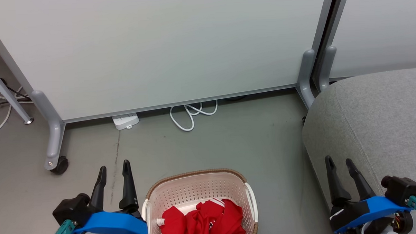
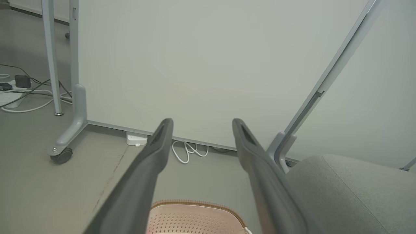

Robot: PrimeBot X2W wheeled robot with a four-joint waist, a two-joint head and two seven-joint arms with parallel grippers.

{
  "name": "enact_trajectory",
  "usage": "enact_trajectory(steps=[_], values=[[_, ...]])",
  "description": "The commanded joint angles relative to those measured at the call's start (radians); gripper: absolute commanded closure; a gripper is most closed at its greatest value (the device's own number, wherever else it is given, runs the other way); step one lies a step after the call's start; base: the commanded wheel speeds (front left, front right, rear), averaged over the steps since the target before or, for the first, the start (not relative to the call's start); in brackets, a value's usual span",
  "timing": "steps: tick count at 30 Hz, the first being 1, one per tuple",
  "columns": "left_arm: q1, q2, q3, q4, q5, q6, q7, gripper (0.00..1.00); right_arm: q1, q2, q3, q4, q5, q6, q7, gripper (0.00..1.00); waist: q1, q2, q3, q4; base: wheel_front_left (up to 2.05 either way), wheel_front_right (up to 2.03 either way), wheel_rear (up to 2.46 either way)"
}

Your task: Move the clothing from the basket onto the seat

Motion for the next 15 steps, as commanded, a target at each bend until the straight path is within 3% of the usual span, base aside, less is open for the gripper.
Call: enact_trajectory(steps=[1, 15], values=[[-0.016, 0.006, -0.007, -0.005, 0.028, 0.004, -0.011, 0.00, -0.014, -0.008, 0.000, -0.006, -0.030, 0.002, -0.010, 0.00, 0.0000, 0.0000, 0.000, 0.000, 0.00, 0.00, 0.00], [-0.009, 0.006, -0.025, 0.003, 0.134, 0.013, -0.041, 0.00, -0.009, -0.009, -0.004, -0.012, -0.170, 0.002, -0.037, 0.00, 0.0000, 0.0000, 0.002, 0.003, 0.00, 0.00, 0.00]])
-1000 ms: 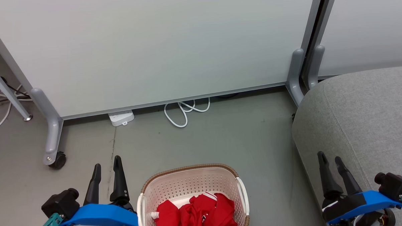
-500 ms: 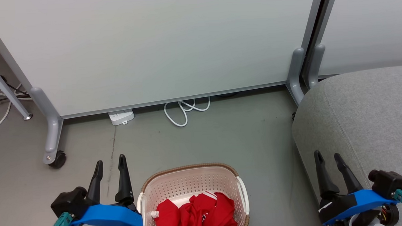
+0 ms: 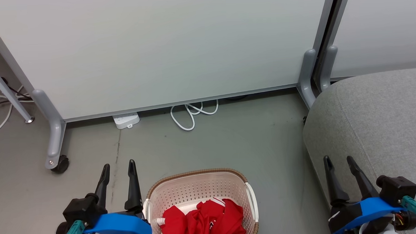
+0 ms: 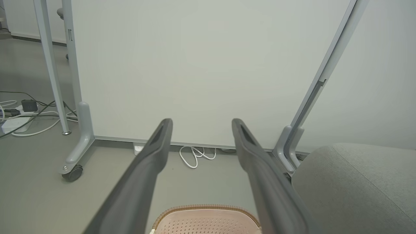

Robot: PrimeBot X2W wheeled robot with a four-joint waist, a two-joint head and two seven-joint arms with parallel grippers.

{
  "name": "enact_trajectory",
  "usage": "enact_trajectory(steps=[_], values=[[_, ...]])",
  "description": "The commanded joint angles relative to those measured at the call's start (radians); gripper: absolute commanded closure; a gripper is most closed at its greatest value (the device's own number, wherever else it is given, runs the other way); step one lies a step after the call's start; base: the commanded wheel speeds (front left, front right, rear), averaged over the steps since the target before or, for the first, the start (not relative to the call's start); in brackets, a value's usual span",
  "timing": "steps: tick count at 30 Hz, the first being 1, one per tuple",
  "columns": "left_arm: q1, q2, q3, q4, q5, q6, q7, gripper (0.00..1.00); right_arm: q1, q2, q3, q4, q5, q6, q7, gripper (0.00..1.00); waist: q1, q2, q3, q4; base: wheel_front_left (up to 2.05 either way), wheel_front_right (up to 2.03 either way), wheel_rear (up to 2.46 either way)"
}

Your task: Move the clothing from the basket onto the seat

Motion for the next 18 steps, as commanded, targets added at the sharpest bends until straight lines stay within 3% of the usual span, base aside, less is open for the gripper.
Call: enact_trajectory(steps=[1, 18], values=[[-0.008, 0.004, -0.005, 0.003, 0.023, 0.004, -0.010, 0.00, -0.009, -0.008, 0.003, -0.009, -0.026, 0.002, -0.010, 0.00, 0.0000, -0.0001, 0.000, 0.000, 0.00, 0.00, 0.00], [-0.014, 0.004, -0.022, 0.048, 0.109, 0.015, -0.039, 0.00, -0.005, -0.008, 0.003, -0.002, -0.145, 0.002, -0.031, 0.00, 0.0000, -0.0001, -0.004, 0.005, 0.00, 0.00, 0.00]])
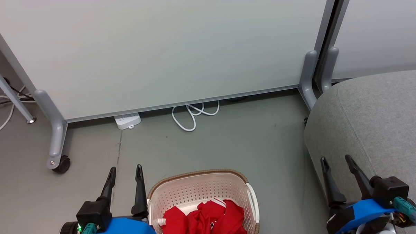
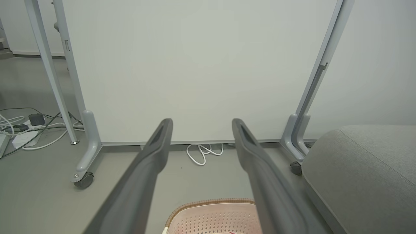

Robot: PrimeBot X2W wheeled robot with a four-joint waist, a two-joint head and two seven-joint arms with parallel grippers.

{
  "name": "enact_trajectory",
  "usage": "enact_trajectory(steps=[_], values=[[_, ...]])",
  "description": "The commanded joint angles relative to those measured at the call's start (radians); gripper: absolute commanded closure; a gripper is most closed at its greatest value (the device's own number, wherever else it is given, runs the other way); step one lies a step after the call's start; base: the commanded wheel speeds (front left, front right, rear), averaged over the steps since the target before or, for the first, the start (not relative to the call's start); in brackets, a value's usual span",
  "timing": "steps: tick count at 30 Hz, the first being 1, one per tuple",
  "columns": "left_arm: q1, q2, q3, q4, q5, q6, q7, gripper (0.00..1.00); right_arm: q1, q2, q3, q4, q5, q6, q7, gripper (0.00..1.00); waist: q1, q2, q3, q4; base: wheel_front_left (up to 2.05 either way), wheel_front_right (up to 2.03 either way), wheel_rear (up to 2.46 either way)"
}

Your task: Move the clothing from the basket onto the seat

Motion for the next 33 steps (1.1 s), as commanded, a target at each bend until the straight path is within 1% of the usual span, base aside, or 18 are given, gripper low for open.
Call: enact_trajectory(steps=[1, 8, 24, 28, 33], values=[[-0.011, 0.003, -0.002, 0.000, 0.015, 0.006, -0.006, 0.00, -0.005, -0.007, 0.000, -0.002, -0.019, 0.002, -0.006, 0.00, 0.0000, -0.0001, -0.001, 0.000, 0.00, 0.00, 0.00], [0.000, 0.003, -0.010, 0.005, 0.049, 0.013, -0.019, 0.00, -0.003, -0.007, 0.004, 0.001, -0.061, 0.002, -0.013, 0.00, 0.0000, -0.0001, -0.005, 0.001, 0.00, 0.00, 0.00], [0.003, 0.003, -0.006, 0.010, 0.040, 0.011, -0.018, 0.00, -0.002, -0.007, 0.006, -0.006, -0.049, 0.001, -0.006, 0.00, 0.0000, -0.0001, -0.001, -0.001, 0.00, 0.00, 0.00], [-0.019, 0.002, -0.002, 0.027, 0.057, -0.001, -0.018, 0.00, -0.037, -0.007, 0.027, -0.015, -0.049, 0.001, -0.004, 0.00, 0.0000, -0.0001, 0.038, -0.026, 0.00, 0.00, 0.00], [-0.071, 0.014, -0.012, 0.081, 0.085, -0.026, -0.018, 0.00, -0.104, -0.007, 0.052, -0.035, -0.060, 0.001, -0.011, 0.00, 0.0000, -0.0001, 0.131, -0.070, 0.00, 0.00, 0.00]])
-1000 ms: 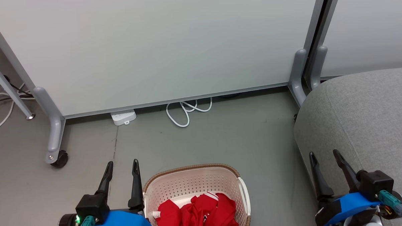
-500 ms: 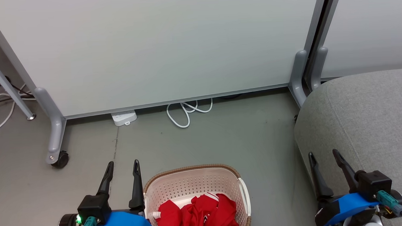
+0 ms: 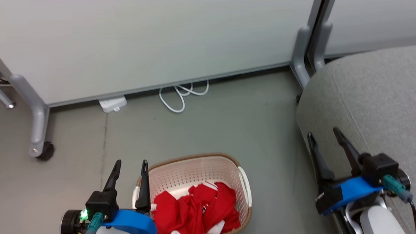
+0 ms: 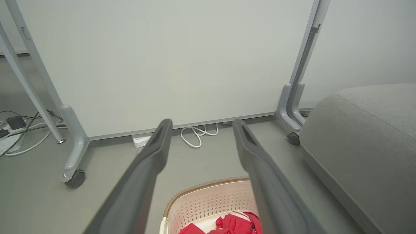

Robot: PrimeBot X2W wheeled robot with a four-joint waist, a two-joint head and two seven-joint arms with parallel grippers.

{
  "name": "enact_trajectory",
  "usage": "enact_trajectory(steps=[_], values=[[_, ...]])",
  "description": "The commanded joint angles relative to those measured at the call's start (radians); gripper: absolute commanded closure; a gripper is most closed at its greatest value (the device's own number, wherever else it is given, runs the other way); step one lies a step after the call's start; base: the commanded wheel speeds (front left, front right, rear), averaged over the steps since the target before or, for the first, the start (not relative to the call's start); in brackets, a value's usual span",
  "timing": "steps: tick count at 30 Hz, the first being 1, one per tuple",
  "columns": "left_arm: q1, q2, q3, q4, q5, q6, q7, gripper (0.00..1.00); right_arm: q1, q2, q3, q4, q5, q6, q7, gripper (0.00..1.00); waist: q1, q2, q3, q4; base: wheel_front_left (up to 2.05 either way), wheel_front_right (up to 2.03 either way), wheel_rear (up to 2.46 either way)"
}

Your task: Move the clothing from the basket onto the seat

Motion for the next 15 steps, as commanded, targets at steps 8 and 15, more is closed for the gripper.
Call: enact_trajectory(steps=[8, 15], values=[[-0.154, 0.039, -0.006, 0.175, 0.018, -0.026, -0.005, 0.00, -0.157, -0.005, 0.061, -0.041, -0.008, 0.000, -0.027, 0.00, 0.0000, 0.0000, 0.253, -0.120, 0.00, 0.00, 0.00], [-0.290, 0.086, -0.022, 0.334, 0.038, -0.037, 0.040, 0.00, -0.275, -0.004, 0.124, -0.059, 0.010, 0.000, -0.047, 0.00, 0.0000, 0.0000, 0.436, -0.191, 0.00, 0.00, 0.00]])
